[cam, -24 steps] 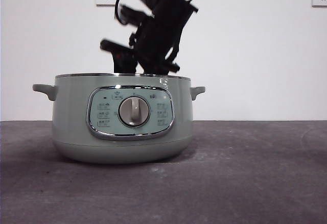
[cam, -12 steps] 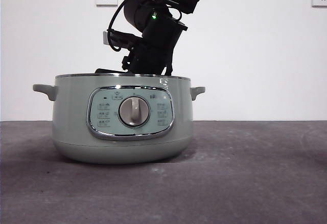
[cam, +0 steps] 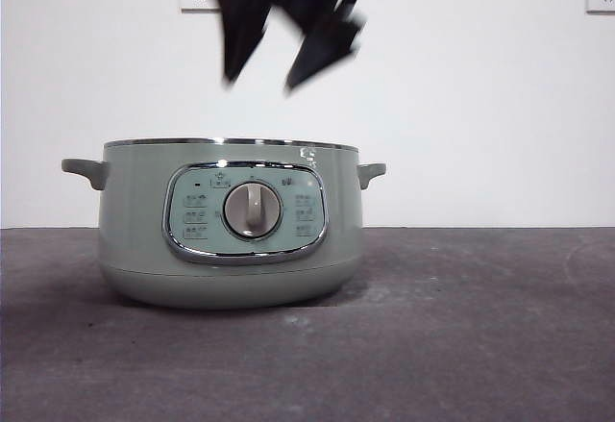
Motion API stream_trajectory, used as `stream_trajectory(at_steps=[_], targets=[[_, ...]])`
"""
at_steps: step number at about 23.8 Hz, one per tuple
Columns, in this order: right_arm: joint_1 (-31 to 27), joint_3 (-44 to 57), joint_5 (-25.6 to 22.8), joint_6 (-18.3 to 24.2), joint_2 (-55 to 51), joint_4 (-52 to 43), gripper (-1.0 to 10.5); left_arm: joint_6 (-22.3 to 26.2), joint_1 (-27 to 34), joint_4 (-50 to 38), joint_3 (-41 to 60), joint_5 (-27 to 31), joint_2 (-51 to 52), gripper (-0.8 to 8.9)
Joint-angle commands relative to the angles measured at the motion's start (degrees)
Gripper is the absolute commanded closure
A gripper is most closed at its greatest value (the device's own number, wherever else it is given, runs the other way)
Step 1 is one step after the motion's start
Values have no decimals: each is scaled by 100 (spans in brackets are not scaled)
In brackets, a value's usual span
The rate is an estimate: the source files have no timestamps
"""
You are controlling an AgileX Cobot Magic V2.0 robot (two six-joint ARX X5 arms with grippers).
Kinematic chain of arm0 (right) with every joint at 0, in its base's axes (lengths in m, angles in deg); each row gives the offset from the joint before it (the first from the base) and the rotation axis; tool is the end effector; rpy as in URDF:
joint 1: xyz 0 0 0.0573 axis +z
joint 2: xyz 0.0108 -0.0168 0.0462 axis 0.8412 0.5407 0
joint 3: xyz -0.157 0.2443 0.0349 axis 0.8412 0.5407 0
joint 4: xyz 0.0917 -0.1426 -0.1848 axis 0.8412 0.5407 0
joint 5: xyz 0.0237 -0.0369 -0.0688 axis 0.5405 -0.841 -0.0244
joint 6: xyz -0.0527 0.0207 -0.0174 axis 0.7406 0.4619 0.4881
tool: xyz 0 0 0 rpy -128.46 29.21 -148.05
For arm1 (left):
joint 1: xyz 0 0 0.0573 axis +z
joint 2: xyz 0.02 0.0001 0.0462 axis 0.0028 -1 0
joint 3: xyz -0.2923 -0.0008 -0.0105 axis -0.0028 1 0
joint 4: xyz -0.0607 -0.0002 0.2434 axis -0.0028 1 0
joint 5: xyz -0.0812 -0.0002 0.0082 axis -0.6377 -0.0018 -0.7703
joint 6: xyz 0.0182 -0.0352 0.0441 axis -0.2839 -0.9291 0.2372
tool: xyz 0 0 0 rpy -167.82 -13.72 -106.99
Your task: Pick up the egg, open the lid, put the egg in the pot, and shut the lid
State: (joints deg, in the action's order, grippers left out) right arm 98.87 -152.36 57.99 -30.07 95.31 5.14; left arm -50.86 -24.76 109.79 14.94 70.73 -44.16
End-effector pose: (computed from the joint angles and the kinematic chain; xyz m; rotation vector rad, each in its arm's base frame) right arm 0.3081 0.2711 0.3640 -0.3752 0.6124 0.6895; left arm 0.0676 -0.0290 0.4262 0.0983 0.4902 -0.3717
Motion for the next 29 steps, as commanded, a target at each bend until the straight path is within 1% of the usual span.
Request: stream_trajectory(at_steps=[1, 3, 8, 10, 19, 22, 29], targets=[[9, 11, -74, -264, -859, 396, 536, 4, -9, -612, -39, -184, -332, 822], [9, 11, -76, -385, -1700, 883, 536, 35, -20, -1137, -39, -444, -850, 822], [9, 11, -59, -522, -3182, 1768, 536, 142, -59, -2170, -39, -452, -2166, 822], [9, 11, -57, -586, -3515, 1976, 536, 146, -57, -2496, -39, -450, -2549, 822], [9, 11, -61, -697, -4542, 2662, 536, 140, -210, -3720, -39, -514, -3832, 822], [9, 11, -72, -721, -4717, 2833, 536, 140, -214, -3956, -39, -570, -4153, 822], [9, 11, -79, -728, -4907, 3008, 536, 136, -286, -4199, -39, -564, -4612, 822]])
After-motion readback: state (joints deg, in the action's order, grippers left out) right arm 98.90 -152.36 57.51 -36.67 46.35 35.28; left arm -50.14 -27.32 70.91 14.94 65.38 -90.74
